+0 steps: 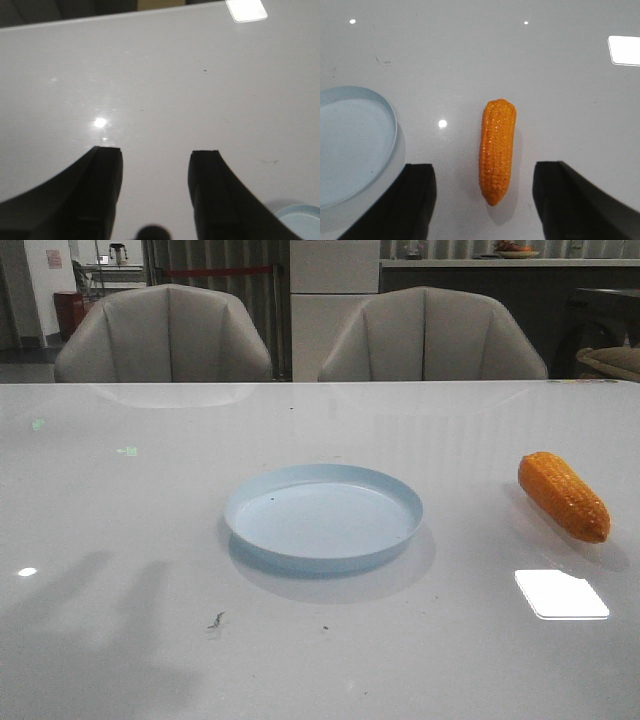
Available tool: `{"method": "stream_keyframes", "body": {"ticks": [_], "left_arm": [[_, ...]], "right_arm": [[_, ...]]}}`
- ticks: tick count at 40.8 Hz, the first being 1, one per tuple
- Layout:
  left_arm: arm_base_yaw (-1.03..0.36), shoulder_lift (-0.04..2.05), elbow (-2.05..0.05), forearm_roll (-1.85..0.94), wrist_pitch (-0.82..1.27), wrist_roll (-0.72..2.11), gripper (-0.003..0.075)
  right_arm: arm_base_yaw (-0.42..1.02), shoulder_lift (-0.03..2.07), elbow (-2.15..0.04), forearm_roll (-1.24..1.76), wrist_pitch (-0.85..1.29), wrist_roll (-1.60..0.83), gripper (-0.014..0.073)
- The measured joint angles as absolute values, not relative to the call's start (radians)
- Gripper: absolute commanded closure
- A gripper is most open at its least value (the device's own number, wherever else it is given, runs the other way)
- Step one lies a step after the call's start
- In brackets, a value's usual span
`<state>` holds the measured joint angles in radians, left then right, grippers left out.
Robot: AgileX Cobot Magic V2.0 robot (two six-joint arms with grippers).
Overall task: Place corn on plate with both arms
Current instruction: 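Set the plate down, open the left gripper and withdraw it, then lower the right gripper over the orange corn and grasp it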
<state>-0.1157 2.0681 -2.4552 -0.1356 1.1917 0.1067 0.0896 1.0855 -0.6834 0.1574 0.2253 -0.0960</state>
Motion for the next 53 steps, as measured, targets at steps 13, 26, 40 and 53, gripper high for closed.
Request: {"method": "stream_keyframes", "body": {"ticks": [13, 26, 40, 53], "left_arm": [[-0.053, 1.949, -2.124, -0.019, 1.102, 0.131, 0.0332], [-0.055, 1.548, -1.388, -0.021, 0.642, 0.135, 0.0334], [-0.055, 1.211, -0.957, -0.054, 0.515, 0.135, 0.0334], [-0.055, 1.113, -0.903, -0.060, 0.527, 0.135, 0.0334]], "right_arm": [[0.090, 1.085, -0.727, 0.157, 0.225, -0.096, 0.0066], [0.090, 1.099, -0.733, 0.159, 0.230, -0.096, 0.0066], [0.088, 1.387, -0.996, 0.161, 0.404, -0.094, 0.0062], [0.060, 1.697, -1.270, 0.123, 0.566, -0.048, -0.0021]]}}
